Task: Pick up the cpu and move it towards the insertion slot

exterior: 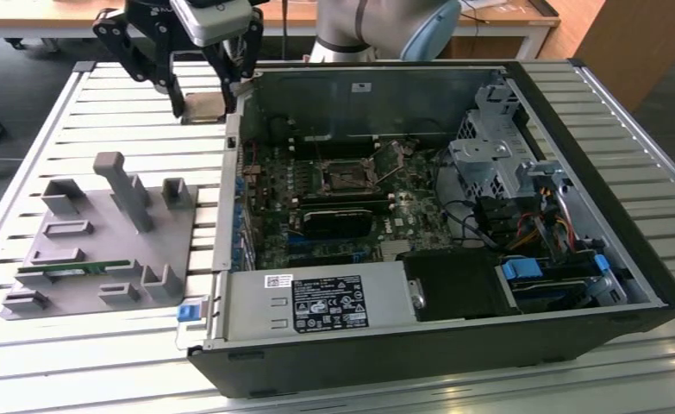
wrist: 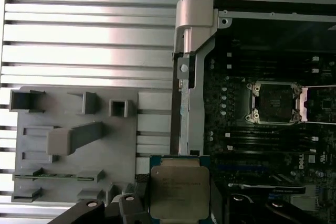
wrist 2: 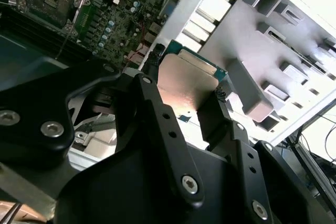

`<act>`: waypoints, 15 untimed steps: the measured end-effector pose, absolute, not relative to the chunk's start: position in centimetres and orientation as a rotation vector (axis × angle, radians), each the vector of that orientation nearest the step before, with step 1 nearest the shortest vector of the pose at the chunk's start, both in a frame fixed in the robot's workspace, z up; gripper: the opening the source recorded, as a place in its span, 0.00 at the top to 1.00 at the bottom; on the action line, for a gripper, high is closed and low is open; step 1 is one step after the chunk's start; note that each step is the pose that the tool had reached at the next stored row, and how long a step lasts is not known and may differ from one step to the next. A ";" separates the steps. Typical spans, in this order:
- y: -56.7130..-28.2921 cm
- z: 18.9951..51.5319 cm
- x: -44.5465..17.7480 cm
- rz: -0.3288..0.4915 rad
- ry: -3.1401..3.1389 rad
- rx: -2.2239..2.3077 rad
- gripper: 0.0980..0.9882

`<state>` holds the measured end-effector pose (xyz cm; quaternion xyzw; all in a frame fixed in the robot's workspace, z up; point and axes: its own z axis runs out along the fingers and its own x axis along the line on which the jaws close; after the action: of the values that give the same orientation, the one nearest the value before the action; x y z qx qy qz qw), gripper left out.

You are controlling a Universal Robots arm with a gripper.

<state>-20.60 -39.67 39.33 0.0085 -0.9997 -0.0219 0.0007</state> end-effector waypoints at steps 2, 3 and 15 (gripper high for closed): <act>-39.5 39.3 -20.3 -0.069 -3.139 0.027 0.50; -39.4 39.3 -20.1 -0.069 -3.139 0.027 0.50; -38.7 39.3 -18.0 -0.069 -3.139 0.027 0.50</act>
<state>-18.03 -38.67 39.33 0.0086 -0.9997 -0.0219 0.0007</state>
